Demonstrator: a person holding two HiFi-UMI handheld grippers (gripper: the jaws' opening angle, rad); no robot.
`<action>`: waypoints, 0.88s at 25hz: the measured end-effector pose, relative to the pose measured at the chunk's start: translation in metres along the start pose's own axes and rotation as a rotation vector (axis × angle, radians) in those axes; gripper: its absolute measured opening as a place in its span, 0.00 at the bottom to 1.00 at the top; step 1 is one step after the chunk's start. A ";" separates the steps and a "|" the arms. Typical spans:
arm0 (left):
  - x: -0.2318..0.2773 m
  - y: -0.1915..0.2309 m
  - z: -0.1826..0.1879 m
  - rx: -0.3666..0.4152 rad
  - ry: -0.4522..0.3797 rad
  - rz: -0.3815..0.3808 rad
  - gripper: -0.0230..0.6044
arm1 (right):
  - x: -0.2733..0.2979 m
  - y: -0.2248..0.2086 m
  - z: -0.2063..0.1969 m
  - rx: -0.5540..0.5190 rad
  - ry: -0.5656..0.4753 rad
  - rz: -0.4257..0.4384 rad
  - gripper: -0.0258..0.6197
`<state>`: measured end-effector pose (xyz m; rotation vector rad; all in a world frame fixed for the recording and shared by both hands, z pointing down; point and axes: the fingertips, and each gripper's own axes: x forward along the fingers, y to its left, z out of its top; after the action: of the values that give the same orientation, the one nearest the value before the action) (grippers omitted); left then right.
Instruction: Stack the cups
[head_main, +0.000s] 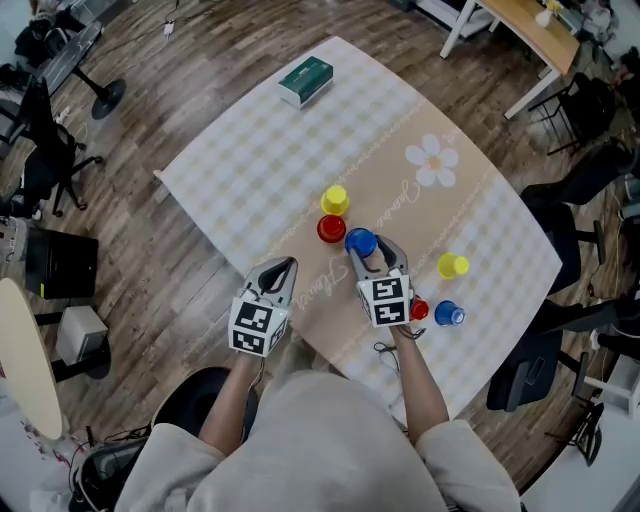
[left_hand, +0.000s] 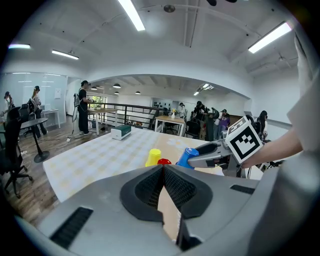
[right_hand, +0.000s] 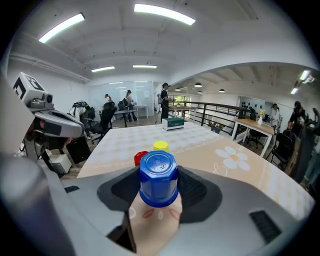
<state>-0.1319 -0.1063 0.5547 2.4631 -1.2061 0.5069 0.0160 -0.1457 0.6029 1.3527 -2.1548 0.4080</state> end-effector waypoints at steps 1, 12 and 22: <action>-0.001 0.001 -0.001 -0.001 0.001 0.002 0.06 | 0.000 0.003 -0.002 -0.001 0.004 0.005 0.39; -0.007 0.009 -0.005 -0.013 0.003 0.016 0.06 | 0.013 0.051 -0.020 -0.053 0.040 0.092 0.39; -0.014 0.022 -0.014 -0.033 0.018 0.041 0.06 | 0.029 0.071 -0.032 -0.067 0.069 0.130 0.39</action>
<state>-0.1597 -0.1032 0.5639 2.4052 -1.2506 0.5154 -0.0478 -0.1186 0.6486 1.1493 -2.1865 0.4230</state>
